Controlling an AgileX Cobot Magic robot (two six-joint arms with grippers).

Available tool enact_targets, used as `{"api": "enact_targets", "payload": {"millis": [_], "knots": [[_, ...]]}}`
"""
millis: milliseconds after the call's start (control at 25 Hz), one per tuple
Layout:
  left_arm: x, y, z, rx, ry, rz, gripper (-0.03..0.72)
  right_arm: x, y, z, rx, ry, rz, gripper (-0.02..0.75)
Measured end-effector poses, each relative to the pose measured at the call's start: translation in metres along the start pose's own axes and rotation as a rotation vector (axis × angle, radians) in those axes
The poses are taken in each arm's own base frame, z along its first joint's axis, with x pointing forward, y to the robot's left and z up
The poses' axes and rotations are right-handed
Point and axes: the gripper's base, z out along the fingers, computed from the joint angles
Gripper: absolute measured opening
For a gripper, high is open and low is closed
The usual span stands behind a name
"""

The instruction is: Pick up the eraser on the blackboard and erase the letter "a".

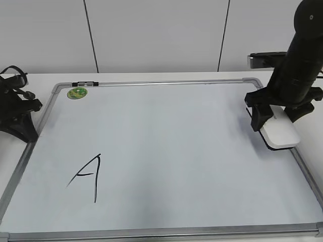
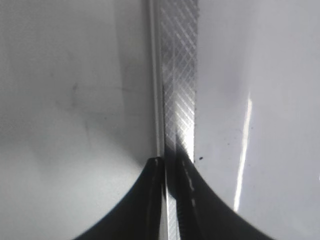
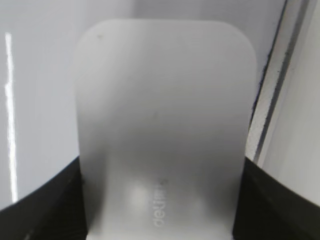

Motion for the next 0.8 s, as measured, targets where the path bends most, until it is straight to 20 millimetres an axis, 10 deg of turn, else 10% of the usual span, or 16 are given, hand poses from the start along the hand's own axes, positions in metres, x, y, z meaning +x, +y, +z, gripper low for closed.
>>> {"api": "enact_targets", "payload": {"millis": [800], "knots": [[0.0, 0.001, -0.001, -0.018, 0.002, 0.008, 0.057, -0.024, -0.031, 0.046, 0.008, -0.019, 0.084, 0.525]]}}
